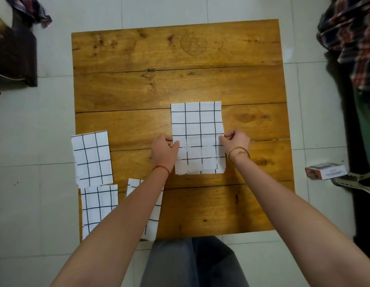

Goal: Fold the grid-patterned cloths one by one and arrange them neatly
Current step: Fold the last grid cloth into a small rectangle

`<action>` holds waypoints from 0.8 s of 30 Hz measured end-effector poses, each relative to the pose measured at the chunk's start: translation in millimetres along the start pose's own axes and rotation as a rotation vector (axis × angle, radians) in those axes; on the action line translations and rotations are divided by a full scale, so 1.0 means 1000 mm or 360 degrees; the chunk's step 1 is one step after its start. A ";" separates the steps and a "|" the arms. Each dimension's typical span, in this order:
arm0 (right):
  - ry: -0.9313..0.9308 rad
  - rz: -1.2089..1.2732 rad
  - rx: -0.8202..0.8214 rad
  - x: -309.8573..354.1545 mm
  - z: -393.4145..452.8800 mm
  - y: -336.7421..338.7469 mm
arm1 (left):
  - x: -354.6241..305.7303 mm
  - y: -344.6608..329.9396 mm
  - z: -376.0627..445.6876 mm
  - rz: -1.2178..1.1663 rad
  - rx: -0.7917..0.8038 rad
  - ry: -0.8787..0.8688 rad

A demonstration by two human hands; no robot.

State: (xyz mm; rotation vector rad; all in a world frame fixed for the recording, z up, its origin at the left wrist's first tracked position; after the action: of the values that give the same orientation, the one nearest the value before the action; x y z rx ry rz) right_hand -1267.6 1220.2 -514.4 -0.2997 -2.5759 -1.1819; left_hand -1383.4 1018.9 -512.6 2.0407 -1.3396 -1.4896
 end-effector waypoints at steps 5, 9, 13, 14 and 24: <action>0.0004 0.0147 0.0064 0.007 -0.003 -0.005 | -0.004 0.001 0.003 -0.0239 -0.0024 0.0096; 0.0062 0.0356 0.0125 0.009 -0.007 -0.001 | 0.000 0.009 0.003 -0.0475 0.0105 0.0137; -0.0120 0.0667 0.0328 0.006 -0.008 -0.002 | 0.002 0.019 0.004 -0.0618 0.0265 0.0200; -0.0174 0.0759 0.0394 0.005 -0.008 -0.002 | 0.001 0.021 0.003 -0.0652 0.0281 0.0228; 0.0194 0.0836 0.0637 0.010 -0.031 0.020 | -0.016 0.057 -0.015 -0.0803 0.0277 0.0004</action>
State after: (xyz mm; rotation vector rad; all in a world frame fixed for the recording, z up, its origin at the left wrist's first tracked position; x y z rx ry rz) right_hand -1265.6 1209.9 -478.0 -0.7255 -2.3415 -0.4753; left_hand -1400.5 997.6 -458.3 2.6346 -1.0259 -1.5994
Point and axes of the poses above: each hand's wrist, its own z-axis towards the middle knuckle, its own y-axis out of the back of the hand, x = y × z, the point moved 4 cm from there along z, towards the middle knuckle, and after that the axes turned 9 degrees about -y, right-handed, at the moved point
